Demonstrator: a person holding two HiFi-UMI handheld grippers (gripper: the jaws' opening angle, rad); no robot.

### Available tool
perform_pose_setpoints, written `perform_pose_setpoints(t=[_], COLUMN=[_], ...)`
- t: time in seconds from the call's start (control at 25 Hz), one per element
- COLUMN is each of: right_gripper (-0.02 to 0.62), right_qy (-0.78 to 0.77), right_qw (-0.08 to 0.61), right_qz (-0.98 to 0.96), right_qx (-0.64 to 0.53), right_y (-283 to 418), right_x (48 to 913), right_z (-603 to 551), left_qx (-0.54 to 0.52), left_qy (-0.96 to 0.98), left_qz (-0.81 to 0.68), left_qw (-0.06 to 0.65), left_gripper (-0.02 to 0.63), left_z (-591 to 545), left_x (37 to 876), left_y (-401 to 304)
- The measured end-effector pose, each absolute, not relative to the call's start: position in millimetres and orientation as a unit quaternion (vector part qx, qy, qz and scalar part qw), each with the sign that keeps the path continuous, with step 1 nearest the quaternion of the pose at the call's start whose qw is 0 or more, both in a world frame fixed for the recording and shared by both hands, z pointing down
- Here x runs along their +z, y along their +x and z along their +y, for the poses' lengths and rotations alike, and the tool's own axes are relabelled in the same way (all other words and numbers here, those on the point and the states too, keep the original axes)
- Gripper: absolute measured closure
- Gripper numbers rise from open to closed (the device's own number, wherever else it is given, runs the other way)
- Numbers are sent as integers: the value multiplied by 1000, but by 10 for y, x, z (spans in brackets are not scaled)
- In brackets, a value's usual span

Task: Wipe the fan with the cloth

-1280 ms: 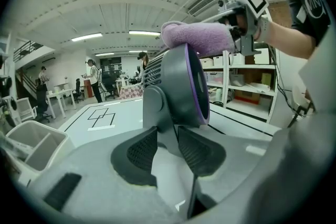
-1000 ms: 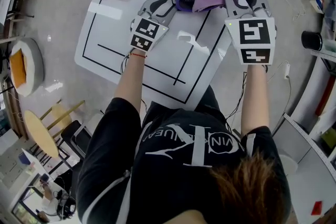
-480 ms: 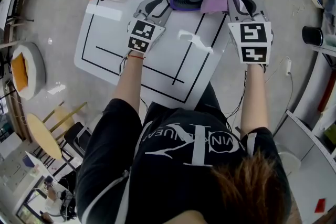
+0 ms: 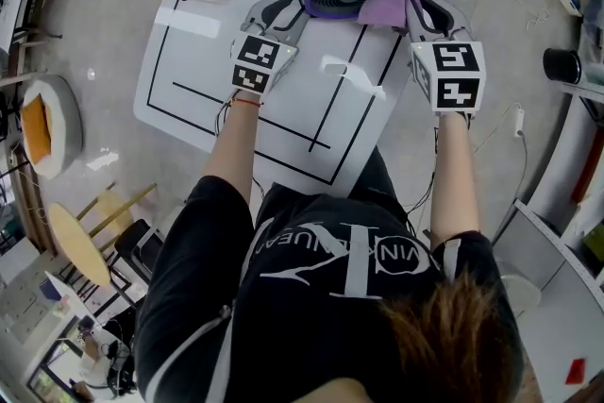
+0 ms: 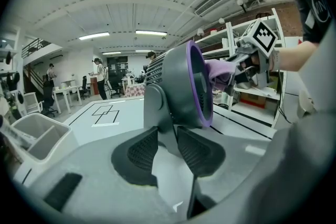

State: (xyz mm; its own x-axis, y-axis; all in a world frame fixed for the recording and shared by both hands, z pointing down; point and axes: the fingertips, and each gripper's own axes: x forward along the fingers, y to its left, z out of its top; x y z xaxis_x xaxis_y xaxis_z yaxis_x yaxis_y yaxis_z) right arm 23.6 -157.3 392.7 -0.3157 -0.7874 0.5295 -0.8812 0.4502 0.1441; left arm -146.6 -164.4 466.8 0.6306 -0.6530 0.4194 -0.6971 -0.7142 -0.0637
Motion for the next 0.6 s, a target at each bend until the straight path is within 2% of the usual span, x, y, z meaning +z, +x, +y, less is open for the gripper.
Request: perform_pose_setpoints(t=[0.2, 0.24, 0.32, 0.36, 0.6], right_gripper=[541, 541, 540, 540, 538], right_qy=[514, 510, 501, 496, 452], right_qw=[271, 273, 277, 279, 285], right_qz=[-809, -810, -815, -818, -842], right_qx=[95, 94, 89, 88, 76], right_y=[255, 259, 273, 288, 334], right_x=[3981, 3988, 3996, 4000, 3988], right_z=[-1544, -1543, -1536, -1527, -1487], left_qx=[225, 233, 246, 249, 204], left_qy=[895, 892, 883, 878, 845], left_qz=[-382, -386, -398, -407, -492], left_qw=[45, 44, 40, 38, 51], left_gripper=[480, 463, 375, 364, 380], left_z=[-1615, -1593, -1519, -1465, -1159], left_x=[4709, 4731, 4755, 4749, 4473], left_y=[-1434, -1426, -1421, -1424, -1555])
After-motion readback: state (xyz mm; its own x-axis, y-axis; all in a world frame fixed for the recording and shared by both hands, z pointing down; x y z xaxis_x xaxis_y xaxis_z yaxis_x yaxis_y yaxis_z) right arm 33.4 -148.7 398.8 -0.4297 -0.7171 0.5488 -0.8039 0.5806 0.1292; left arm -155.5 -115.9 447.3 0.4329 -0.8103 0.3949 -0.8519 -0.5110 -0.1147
